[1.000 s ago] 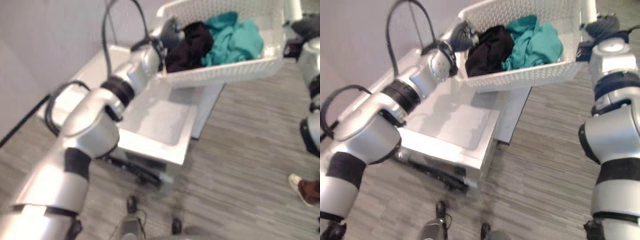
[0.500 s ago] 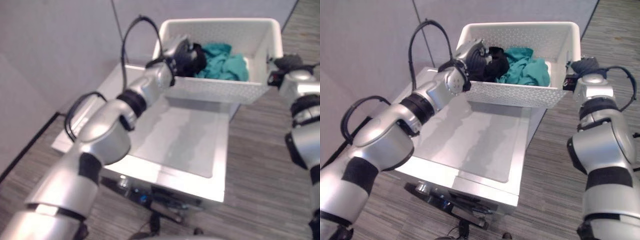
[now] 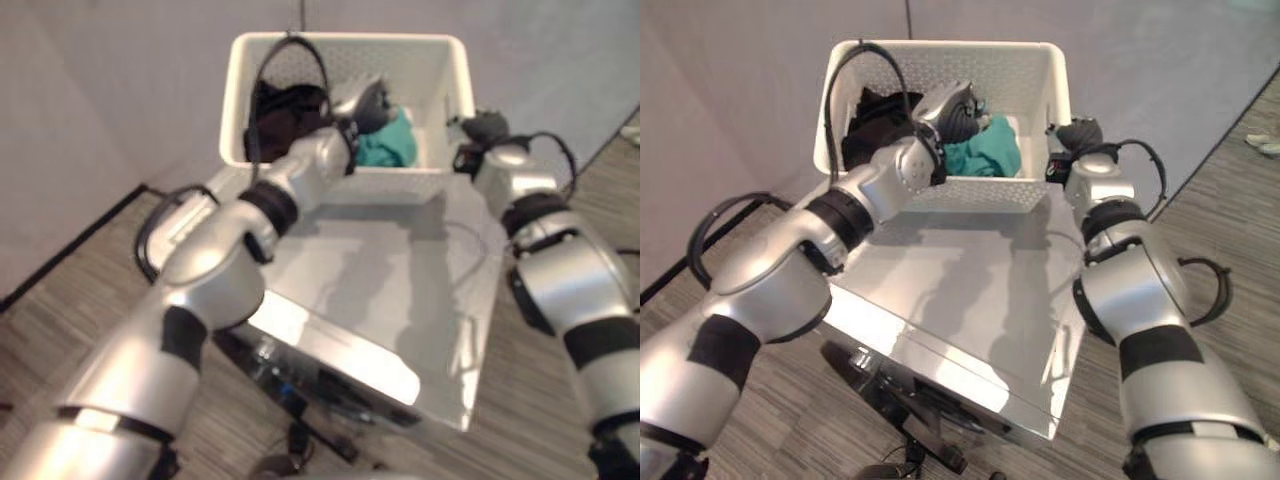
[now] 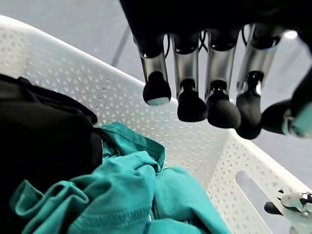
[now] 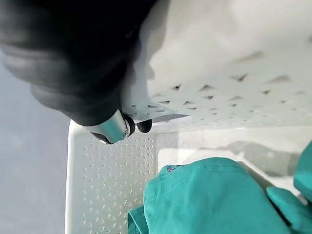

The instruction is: Grab the laundry basket,head to the washer,open it,put in the laundry and shut it.

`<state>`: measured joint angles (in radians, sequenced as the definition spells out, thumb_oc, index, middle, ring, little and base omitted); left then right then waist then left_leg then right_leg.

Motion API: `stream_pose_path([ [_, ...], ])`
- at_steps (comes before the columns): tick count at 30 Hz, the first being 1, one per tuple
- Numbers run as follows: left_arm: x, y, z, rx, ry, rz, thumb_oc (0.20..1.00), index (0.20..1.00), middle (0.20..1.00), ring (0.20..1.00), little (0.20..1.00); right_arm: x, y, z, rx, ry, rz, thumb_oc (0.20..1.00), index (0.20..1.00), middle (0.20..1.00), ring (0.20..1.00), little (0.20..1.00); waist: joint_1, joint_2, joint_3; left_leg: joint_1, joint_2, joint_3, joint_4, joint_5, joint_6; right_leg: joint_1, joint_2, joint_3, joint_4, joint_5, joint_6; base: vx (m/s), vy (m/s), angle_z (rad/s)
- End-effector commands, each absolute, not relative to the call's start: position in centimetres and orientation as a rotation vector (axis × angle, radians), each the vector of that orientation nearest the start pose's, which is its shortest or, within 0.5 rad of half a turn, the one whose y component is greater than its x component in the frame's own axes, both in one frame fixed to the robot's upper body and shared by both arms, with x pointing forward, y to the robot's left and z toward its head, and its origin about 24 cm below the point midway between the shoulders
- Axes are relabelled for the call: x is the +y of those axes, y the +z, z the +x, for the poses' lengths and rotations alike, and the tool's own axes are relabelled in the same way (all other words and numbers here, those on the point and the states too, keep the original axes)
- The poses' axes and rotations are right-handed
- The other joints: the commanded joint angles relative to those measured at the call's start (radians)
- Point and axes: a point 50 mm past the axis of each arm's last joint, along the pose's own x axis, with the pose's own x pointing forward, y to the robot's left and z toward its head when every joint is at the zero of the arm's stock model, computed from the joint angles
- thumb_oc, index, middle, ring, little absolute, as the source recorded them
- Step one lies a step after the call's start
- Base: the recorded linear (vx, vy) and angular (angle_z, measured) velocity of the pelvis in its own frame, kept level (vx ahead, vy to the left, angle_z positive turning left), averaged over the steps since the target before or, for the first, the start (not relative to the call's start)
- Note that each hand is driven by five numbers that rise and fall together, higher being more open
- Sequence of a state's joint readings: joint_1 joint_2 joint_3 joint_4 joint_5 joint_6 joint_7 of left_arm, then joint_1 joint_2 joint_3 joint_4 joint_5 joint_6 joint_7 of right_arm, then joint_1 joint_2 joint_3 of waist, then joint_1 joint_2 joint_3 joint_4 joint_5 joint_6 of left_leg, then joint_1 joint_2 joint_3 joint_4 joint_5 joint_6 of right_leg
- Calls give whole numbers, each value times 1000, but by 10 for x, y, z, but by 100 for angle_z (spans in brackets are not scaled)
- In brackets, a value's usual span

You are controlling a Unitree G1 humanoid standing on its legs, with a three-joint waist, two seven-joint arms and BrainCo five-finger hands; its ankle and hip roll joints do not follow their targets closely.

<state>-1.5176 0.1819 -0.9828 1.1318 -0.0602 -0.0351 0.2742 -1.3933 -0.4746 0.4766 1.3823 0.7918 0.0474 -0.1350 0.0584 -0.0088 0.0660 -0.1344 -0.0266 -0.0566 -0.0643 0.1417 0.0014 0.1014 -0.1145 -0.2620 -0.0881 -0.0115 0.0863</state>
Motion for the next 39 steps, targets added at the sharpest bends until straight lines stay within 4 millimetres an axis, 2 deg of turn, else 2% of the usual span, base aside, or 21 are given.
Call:
stream_pose_path([
  [1,21,305,410,-589,-55,1110,200,200,200,200,200,-202,249,431,-27,-207,150,200,200,200,200,200,59,15,21,78,136,73,98,-127,-85,-86,-68,35,128,4,91,19,33,15],
  [5,29,298,414,-551,-38,1130,200,200,200,200,200,-197,235,432,25,-206,140,200,200,200,200,200,49,14,8,98,135,77,90,-131,-83,-83,-71,39,142,2,92,18,55,4],
  [7,48,288,421,-478,18,1177,200,200,200,200,200,-172,218,434,76,-143,118,200,200,200,200,200,24,9,-8,138,135,86,83,-144,-78,-81,-72,58,159,4,94,23,84,-4],
  [8,49,287,422,-476,18,1178,200,200,200,200,200,-171,216,434,78,-142,118,200,200,200,200,200,25,9,-7,143,135,89,81,-144,-78,-80,-72,61,160,3,94,10,60,-17],
  [10,58,280,424,-446,39,1204,200,200,200,200,200,-147,207,434,93,-76,116,200,200,200,200,200,17,7,-17,166,134,101,78,-153,-73,-75,-72,73,164,2,95,-6,44,-35],
  [11,58,280,424,-445,39,1204,200,200,200,200,200,-147,207,434,94,-75,116,200,200,200,200,200,19,7,-17,168,134,103,77,-153,-73,-75,-72,76,164,2,95,29,44,-38],
  [12,65,275,426,-416,45,1221,200,200,200,200,200,-123,202,433,98,-2,105,200,200,200,200,200,11,6,-32,194,135,123,75,-166,-69,-67,-74,88,161,1,96,15,47,-33],
  [13,66,271,427,-406,41,1225,200,200,200,200,200,-110,203,432,87,35,100,200,200,200,200,200,10,6,-38,206,137,133,77,-173,-68,-64,-76,97,160,0,97,25,53,-37],
  [14,68,272,427,-404,48,1225,200,200,200,200,200,-106,201,431,88,47,100,200,200,200,200,200,10,6,-44,214,137,141,78,-177,-67,-62,-76,102,159,0,97,4,34,-37],
  [20,73,282,427,-426,74,1219,200,200,200,200,200,-91,216,429,9,115,-6,200,200,200,200,200,-12,2,-70,255,141,163,68,-187,-65,-36,-78,111,148,-2,98,3,13,-22],
  [22,86,293,427,-444,113,1233,200,200,200,200,200,-91,235,427,-85,146,-77,200,200,200,200,200,-33,2,-83,275,141,172,55,-190,-65,-25,-79,115,146,-7,99,-32,1,-6],
  [25,94,294,428,-443,125,1249,200,200,200,200,200,-95,251,423,-166,161,-102,200,200,200,200,200,-53,6,-88,288,140,176,50,-192,-65,-18,-79,117,146,-10,99,-27,8,-10],
  [28,102,295,428,-434,135,1261,200,200,200,200,200,-118,271,419,-252,116,-148,200,200,200,200,200,-75,8,-91,297,141,179,45,-193,-66,-13,-79,121,147,-12,99,-17,2,1],
  [31,104,292,429,-429,129,1271,200,200,200,200,200,-140,283,417,-289,64,-204,200,200,200,200,200,-92,11,-93,301,141,179,37,-192,-66,-14,-76,125,149,-14,98,-26,2,3],
  [35,105,288,429,-419,117,1287,200,200,200,200,200,-161,290,416,-298,14,-283,200,200,200,200,200,-113,15,-88,308,141,182,22,-185,-66,-19,-74,128,154,-14,96,-36,-7,3],
  [39,108,286,429,-413,114,1289,200,200,200,200,200,-175,282,417,-265,-17,-313,200,200,200,200,200,-125,21,-79,313,140,186,12,-183,-65,-26,-70,132,154,-13,96,-15,-5,-8],
])
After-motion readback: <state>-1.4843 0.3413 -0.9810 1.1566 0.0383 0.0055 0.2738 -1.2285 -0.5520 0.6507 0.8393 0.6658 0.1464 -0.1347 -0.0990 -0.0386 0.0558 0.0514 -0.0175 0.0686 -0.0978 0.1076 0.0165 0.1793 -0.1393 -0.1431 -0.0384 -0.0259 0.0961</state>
